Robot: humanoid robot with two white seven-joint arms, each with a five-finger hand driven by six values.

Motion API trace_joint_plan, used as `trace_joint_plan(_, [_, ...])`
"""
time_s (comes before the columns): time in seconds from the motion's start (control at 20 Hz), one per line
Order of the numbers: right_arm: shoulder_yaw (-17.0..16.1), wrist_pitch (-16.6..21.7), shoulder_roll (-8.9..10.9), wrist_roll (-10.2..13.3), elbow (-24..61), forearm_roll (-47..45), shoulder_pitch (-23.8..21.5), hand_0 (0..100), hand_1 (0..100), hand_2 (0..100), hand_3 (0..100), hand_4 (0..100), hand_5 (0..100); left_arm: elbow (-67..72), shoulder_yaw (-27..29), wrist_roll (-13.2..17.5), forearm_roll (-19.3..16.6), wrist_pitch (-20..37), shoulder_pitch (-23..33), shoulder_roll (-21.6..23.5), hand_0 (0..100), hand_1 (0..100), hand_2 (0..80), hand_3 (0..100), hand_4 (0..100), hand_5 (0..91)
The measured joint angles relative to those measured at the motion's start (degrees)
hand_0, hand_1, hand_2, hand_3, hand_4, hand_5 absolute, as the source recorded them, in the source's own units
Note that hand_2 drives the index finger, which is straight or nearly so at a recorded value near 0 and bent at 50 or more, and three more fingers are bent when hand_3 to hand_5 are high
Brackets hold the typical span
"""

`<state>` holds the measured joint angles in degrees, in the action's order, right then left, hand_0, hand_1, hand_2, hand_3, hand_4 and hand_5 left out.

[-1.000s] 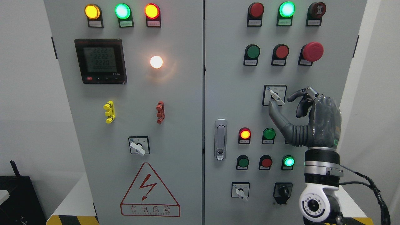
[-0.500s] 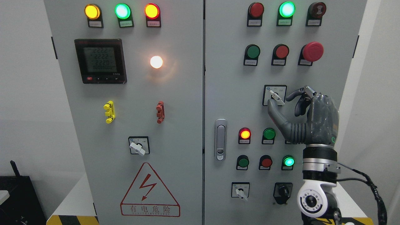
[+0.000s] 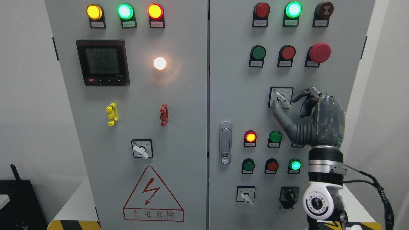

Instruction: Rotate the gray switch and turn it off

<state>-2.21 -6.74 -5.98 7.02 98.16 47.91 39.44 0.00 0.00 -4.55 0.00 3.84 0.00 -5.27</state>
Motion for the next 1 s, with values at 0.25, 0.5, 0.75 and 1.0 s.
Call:
trace_joint_plan(0.25, [0.1,-0.3,0.02,0.0,-0.1,0.0,0.2,12,49,64,98,98,100,0.0,0.0,0.0,0.0,0.0,0.0,0.0,12,39,0.0,0,0,0.0])
trace_joint_plan(0.5, [0.4,-0.4,0.03,0.0,-0.2,0.0,0.4,12,48,65,98,98,100,0.0,0.0,0.0,0.0,0.0,0.0,0.0,12,39,0.0,0,0,0.0])
trace_joint_plan(0.75, [1.0,-0.6,0.03,0.3,-0.3,0.1,0.4,13,48,66,98,98,100,0.0,0.0,0.0,0.0,0.0,0.0,0.0,12,39,0.0,0,0,0.0])
trace_joint_plan(1.0, [1.4,-0.8,0.05,0.2,-0.3,0.1,0.5,14,48,66,98,98,100,0.0,0.0,0.2,0.0,0.0,0.0,0.0,12,39,0.0,0,0,0.0])
